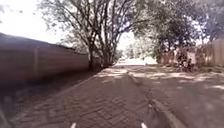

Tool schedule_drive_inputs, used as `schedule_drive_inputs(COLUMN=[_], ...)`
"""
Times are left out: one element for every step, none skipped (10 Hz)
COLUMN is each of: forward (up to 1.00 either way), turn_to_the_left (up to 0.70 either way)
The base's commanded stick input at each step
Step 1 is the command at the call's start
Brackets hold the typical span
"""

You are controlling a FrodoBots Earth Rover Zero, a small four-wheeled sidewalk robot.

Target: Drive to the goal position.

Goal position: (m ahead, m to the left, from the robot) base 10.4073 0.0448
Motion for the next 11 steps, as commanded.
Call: schedule_drive_inputs(forward=[0.70, 0.70, 0.70, 0.70, 0.70, 0.70, 0.70, 0.70, 0.70, 0.70, 0.70], turn_to_the_left=[0.00, 0.00, 0.00, 0.00, 0.00, 0.00, 0.00, 0.00, 0.00, 0.00, 0.00])
